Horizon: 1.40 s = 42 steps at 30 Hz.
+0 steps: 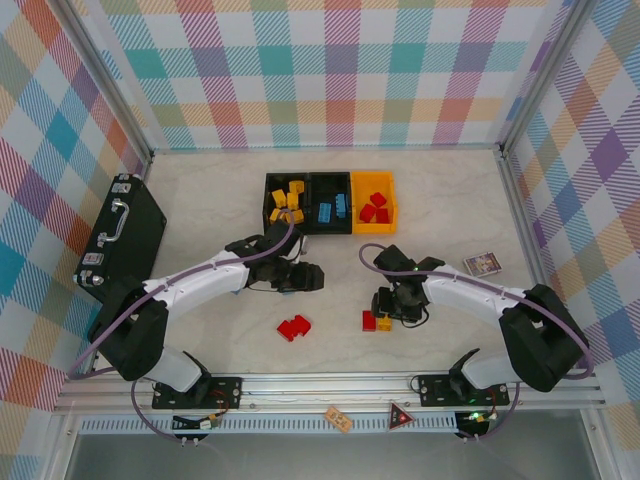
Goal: Sort the legos into containers by color
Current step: Pick up the lego from the bottom-center of the table, then place the lego in the container.
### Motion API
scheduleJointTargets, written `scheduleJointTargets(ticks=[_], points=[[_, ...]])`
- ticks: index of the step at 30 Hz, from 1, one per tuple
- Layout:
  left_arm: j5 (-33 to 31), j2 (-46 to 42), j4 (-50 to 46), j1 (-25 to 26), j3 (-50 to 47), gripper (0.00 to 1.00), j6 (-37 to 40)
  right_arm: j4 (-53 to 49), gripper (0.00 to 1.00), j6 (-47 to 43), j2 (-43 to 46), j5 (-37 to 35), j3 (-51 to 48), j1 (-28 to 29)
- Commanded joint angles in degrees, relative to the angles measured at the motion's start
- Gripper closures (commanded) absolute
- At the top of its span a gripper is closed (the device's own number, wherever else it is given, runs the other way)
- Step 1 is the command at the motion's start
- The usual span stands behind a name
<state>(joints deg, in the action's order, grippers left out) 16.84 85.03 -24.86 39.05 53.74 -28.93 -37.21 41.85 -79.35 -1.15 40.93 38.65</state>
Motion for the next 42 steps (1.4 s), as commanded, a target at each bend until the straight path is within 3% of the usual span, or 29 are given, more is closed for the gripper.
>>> scheduleJointTargets(ticks=[1, 8, 15, 19, 26, 35, 42], points=[[-0.5, 0.7, 1.0, 1.0, -1.1, 0.43, -0.7, -2.7, 0.47, 1.3, 0.4, -2.5, -0.7, 0.2], [-0.4, 1.4, 1.7, 1.3, -1.0, 0.43, -1.0, -4.1, 0.49, 1.5, -1.8, -4.5, -0.6, 0.2], [-0.9, 0.3, 1.5, 1.7, -1.3, 0.43, -1.6, -3.1, 0.75, 1.2, -2.3, -3.0, 1.2, 0.2], [-2.5, -2.1, 2.0, 1.7, -2.7, 0.43, -3.2, -4.4, 0.78, -0.3, -0.8, -3.5, 4.9, 0.2], [-7.1, -8.7, 2.6, 1.7, -8.3, 0.44, -9.4, -3.8, 0.78, -5.7, -5.9, -2.4, 18.9, 0.3], [-17.6, -22.4, -6.6, 1.5, -15.9, 0.43, -17.0, -4.4, 0.78, -11.9, -21.1, 1.0, 42.4, 0.7], [-20.6, -29.0, -10.9, 1.0, -19.5, 0.41, -20.8, -6.6, 0.77, -14.1, -33.4, 2.9, 59.0, 0.8]])
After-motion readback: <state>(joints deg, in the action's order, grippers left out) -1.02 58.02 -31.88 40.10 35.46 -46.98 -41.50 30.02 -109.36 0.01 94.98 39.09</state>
